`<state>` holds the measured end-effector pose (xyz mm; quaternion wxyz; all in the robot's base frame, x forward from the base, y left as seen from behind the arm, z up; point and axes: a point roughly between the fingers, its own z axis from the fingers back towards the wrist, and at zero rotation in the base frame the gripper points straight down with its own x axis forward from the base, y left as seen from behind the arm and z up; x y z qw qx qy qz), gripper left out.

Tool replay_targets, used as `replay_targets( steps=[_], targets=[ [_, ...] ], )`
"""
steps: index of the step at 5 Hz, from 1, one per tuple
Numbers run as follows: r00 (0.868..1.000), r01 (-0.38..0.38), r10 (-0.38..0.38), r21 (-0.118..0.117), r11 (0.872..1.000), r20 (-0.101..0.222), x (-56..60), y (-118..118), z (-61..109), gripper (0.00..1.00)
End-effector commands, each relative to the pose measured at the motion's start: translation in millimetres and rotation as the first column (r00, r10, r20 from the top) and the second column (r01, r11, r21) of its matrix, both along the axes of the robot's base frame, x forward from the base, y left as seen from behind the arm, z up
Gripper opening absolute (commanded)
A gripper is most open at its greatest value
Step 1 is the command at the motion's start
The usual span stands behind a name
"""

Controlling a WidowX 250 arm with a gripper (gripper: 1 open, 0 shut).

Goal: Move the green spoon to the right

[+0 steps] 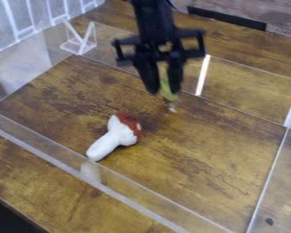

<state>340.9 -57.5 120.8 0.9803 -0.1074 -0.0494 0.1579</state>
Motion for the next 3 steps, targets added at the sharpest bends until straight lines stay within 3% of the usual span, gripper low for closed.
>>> replay_targets(
  steps=[1,3],
  targets=[
    [0.994,0.071,-0.073,0.021,0.997,0.079,-9.4,-22.4,6.1,0.00],
    [0.985,0.149,-0.155,0.071,0.986,0.074,6.0,-57.4,-23.1,0.00]
  ],
)
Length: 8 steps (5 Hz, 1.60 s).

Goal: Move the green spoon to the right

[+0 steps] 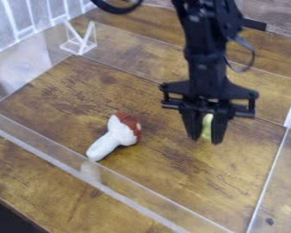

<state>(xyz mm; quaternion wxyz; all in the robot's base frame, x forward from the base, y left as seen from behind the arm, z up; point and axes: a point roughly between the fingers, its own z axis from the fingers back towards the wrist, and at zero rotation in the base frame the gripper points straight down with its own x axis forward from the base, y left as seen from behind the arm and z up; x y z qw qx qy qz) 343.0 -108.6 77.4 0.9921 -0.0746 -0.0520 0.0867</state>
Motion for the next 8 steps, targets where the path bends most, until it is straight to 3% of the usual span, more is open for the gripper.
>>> replay_targets(
  steps=[1,3,5,7,8],
  targets=[
    [0.997,0.036,-0.036,0.012,0.999,0.061,5.5,3.2,17.5,0.00],
    [0.996,0.078,-0.079,0.049,0.996,0.039,9.0,23.3,21.6,0.00],
    [1.000,-0.003,0.002,0.075,0.997,0.014,14.8,31.1,23.6,0.00],
    [0.999,0.034,-0.033,0.089,0.995,-0.008,35.0,38.1,21.8,0.00],
    [0.998,0.066,-0.065,0.096,0.993,-0.018,43.5,34.6,8.7,0.00]
  ],
)
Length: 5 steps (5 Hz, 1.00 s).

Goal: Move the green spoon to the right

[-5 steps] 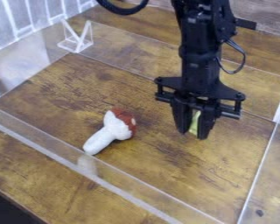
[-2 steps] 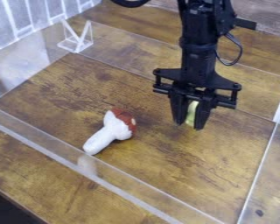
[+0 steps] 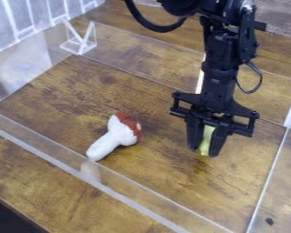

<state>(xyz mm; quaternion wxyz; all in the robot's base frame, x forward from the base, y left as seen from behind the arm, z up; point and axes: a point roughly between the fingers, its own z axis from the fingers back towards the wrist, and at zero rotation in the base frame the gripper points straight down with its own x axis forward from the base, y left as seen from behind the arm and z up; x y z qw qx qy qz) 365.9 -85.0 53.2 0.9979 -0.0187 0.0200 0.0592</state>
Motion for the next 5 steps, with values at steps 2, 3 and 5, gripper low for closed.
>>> replay_targets(
  steps=[2,3,5],
  targets=[
    [0.983,0.143,-0.138,-0.030,0.989,0.125,27.1,1.8,23.0,1.00],
    [0.977,0.183,-0.176,-0.053,0.982,0.118,22.1,6.4,10.1,1.00],
    [0.963,0.256,-0.247,-0.085,0.963,0.110,12.5,19.2,-3.9,1.00]
  ],
)
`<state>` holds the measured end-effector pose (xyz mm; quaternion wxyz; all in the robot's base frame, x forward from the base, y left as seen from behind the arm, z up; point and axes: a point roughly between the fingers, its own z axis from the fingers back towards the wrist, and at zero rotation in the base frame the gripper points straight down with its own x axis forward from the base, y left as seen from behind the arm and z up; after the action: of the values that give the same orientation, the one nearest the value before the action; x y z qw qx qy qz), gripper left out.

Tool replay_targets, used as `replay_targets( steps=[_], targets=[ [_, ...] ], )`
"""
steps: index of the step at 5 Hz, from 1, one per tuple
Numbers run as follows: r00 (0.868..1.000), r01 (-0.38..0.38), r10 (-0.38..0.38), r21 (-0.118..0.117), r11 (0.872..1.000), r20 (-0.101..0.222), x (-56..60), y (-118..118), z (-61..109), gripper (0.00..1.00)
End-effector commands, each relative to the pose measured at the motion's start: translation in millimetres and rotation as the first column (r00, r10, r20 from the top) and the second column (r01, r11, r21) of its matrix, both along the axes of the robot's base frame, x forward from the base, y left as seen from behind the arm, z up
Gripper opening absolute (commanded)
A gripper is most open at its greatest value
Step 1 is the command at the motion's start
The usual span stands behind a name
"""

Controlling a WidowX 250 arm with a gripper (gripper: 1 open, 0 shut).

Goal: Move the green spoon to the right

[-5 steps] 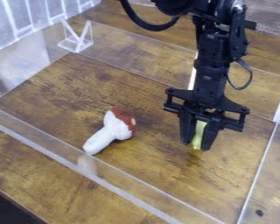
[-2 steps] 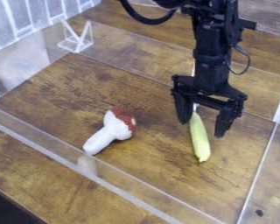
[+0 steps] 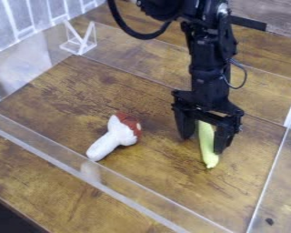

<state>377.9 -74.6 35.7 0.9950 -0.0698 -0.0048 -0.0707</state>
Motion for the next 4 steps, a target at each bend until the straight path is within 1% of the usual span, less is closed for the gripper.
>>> replay_targets(
  steps=[1,2,3,4],
  targets=[
    [0.999,-0.026,0.026,-0.007,1.000,0.042,5.8,14.1,31.0,1.00],
    [0.998,-0.046,0.047,-0.016,0.999,0.051,10.3,18.0,50.7,1.00],
    [0.997,-0.036,0.037,-0.029,0.999,0.064,8.9,5.3,48.6,1.00],
    [0.997,-0.023,0.025,-0.038,0.999,0.068,6.9,-6.9,43.1,1.00]
  ],
)
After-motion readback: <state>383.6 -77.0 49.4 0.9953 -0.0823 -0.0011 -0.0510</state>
